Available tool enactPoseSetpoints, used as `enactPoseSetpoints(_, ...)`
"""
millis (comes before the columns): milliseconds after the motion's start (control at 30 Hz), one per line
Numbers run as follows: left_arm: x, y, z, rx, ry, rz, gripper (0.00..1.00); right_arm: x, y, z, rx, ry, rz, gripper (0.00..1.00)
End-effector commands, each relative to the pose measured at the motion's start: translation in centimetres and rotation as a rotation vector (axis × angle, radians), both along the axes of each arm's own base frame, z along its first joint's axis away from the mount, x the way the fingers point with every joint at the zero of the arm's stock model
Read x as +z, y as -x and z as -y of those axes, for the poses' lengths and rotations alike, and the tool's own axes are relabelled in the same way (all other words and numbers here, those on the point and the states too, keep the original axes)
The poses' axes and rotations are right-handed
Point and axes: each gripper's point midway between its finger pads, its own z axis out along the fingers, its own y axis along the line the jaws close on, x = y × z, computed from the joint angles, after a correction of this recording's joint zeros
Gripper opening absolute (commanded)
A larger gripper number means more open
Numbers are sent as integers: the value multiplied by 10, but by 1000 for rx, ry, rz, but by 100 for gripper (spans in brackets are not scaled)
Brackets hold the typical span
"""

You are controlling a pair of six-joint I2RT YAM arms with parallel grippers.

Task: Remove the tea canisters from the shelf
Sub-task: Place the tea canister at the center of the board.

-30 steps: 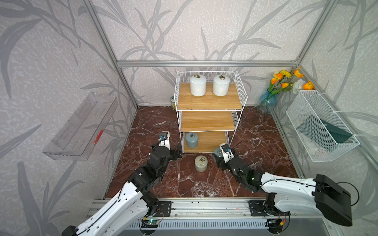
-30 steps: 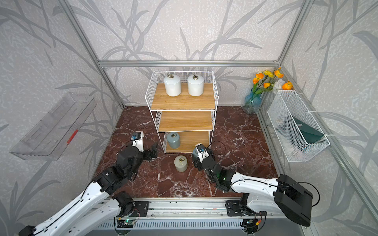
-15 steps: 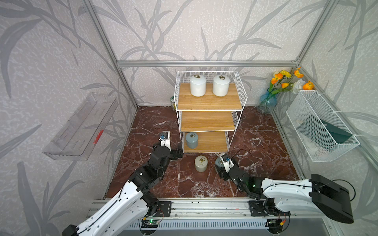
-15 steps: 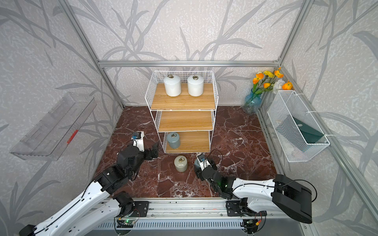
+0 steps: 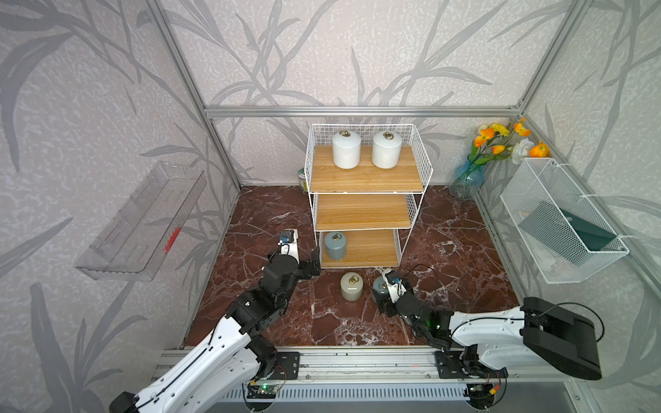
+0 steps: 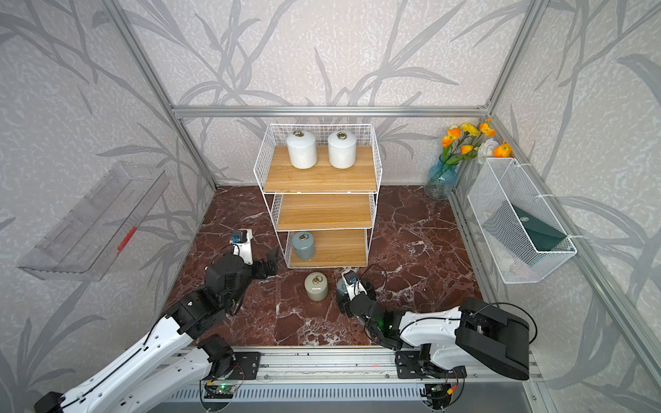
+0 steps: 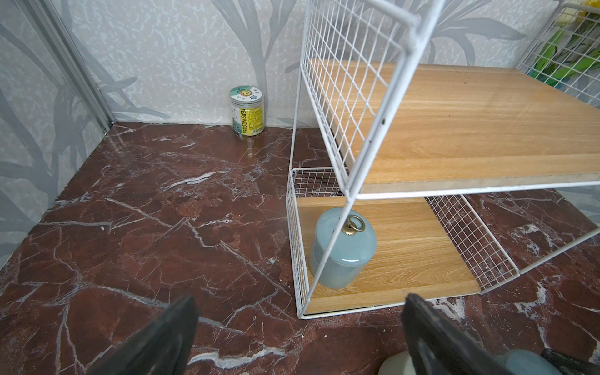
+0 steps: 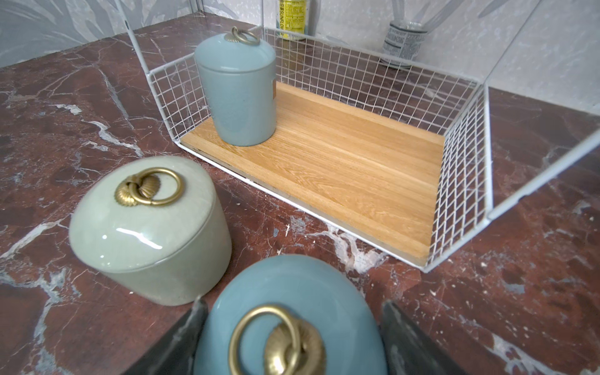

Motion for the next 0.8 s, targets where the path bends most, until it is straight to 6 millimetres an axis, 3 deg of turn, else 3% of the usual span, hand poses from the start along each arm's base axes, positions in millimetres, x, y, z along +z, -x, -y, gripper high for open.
enactPoseSetpoints(0,-1,1,1,-1,19,4,99,-11,2,7,-34,9,-18,89)
enactPoseSetpoints(167,0,2,0,-3,17,4,99,-7,5,4,-41,32,-1,94)
enactPoseSetpoints(533,0,6,-6,10,9,10,100,82,-9,-24,2,83,188,96)
enactPoseSetpoints(767,3,9,-10,17,8,19,99,102,-23,-58,37,91,245,97)
